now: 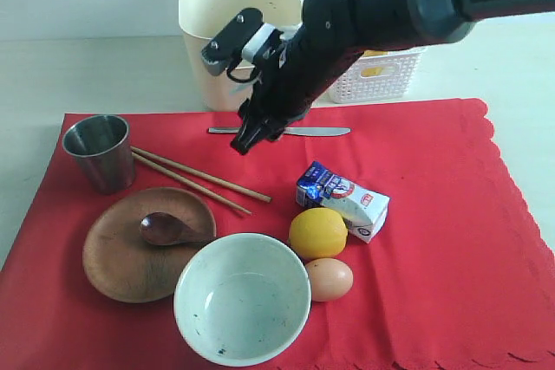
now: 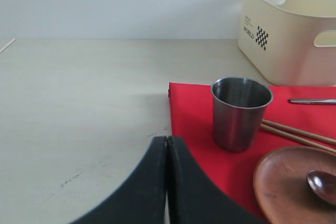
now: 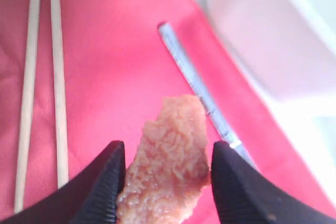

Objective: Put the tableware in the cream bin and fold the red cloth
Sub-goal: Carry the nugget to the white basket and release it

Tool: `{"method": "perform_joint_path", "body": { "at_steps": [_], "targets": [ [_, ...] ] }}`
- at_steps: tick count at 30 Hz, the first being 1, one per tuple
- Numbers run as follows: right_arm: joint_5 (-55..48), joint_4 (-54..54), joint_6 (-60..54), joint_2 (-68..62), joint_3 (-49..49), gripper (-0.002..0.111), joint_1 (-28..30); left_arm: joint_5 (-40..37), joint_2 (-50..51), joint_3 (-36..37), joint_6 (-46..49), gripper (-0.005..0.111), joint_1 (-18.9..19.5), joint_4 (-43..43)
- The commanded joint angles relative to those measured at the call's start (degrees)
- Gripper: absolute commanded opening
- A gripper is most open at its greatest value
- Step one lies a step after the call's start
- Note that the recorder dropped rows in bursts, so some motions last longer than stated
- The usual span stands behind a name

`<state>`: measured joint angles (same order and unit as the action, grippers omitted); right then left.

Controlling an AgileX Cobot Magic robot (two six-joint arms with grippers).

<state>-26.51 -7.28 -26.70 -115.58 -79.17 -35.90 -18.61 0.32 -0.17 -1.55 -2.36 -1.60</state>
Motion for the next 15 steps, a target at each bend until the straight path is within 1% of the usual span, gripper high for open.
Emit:
{"method": "perform_joint_path", "body": {
  "at_steps": [1,7,15],
  "targets": [
    [1.6,1.0,1.3,5.1,-0.1,0.000,1.7,0.3,-0.3,0.2,-0.1,0.000,0.1,-0.4],
    [6.6,0.9,2.1,8.3,-0.1,0.000,7.2,0.3,-0.3,0.2,-0.1,0.000,0.1,-0.4],
    [18.1,0.9,10.6,6.3,-0.1,0.000,15.0,0.3,-0.3,0.2,-0.1,0.000,0.1,-0.4]
  ]
}}
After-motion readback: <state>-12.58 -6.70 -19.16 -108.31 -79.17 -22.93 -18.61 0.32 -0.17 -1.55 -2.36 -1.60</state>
